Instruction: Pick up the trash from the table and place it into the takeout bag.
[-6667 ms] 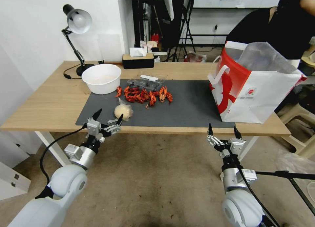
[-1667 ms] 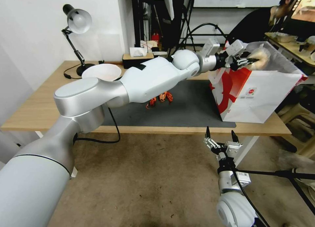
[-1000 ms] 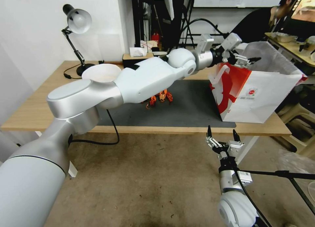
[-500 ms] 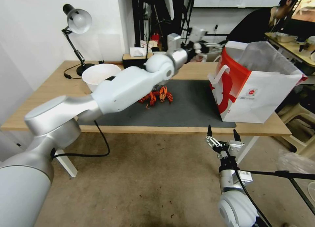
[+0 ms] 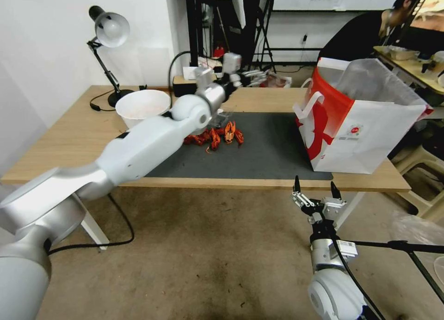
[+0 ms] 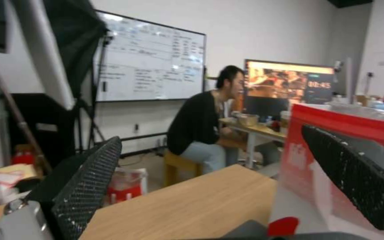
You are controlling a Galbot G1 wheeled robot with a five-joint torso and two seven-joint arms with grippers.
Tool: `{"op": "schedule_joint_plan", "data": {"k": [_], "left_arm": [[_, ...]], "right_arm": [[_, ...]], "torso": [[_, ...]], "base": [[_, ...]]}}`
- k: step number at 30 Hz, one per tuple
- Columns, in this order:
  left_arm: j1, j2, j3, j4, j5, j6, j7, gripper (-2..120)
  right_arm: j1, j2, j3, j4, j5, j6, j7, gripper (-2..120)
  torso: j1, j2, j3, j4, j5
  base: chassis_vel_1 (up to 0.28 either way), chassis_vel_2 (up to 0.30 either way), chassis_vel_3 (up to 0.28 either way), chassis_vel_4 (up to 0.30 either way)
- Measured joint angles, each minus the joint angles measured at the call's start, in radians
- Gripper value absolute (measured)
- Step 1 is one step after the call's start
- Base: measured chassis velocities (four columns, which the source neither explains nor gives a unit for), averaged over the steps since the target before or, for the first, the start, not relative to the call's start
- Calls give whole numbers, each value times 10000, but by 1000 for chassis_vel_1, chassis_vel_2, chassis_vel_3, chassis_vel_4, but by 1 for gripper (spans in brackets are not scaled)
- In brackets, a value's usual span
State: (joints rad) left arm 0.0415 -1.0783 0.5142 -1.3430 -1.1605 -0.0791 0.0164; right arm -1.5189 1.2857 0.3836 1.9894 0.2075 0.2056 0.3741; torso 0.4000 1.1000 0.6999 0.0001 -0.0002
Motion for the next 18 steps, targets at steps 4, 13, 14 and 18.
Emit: {"op": "schedule_joint_plan", "data": {"k": [4, 13, 14, 18], "left_arm": [[494, 608, -405, -567, 107, 114, -206, 100], [1393, 1384, -1139, -1340, 388, 286, -442, 100], [1700, 1539, -1392, -1524, 458, 302, -455, 100], [3132, 2088, -2670, -2093, 756, 305, -414, 100]], "right_arm": [[2, -7, -5, -4, -12, -4, -2, 100], [-1, -25, 1, -8, -22, -7, -3, 100], [-1, -22, 1, -16, -23, -7, -3, 100], [8, -13, -34, -51, -50, -7, -15, 100]], "torso": [[-1, 0, 0, -2, 0], [0, -1, 0, 1, 1], [-1, -1, 0, -3, 0], [-1, 0, -1, 0, 1]], "base": [[0, 0, 0, 0], [0, 0, 0, 0], [0, 0, 0, 0], [0, 0, 0, 0]]}}
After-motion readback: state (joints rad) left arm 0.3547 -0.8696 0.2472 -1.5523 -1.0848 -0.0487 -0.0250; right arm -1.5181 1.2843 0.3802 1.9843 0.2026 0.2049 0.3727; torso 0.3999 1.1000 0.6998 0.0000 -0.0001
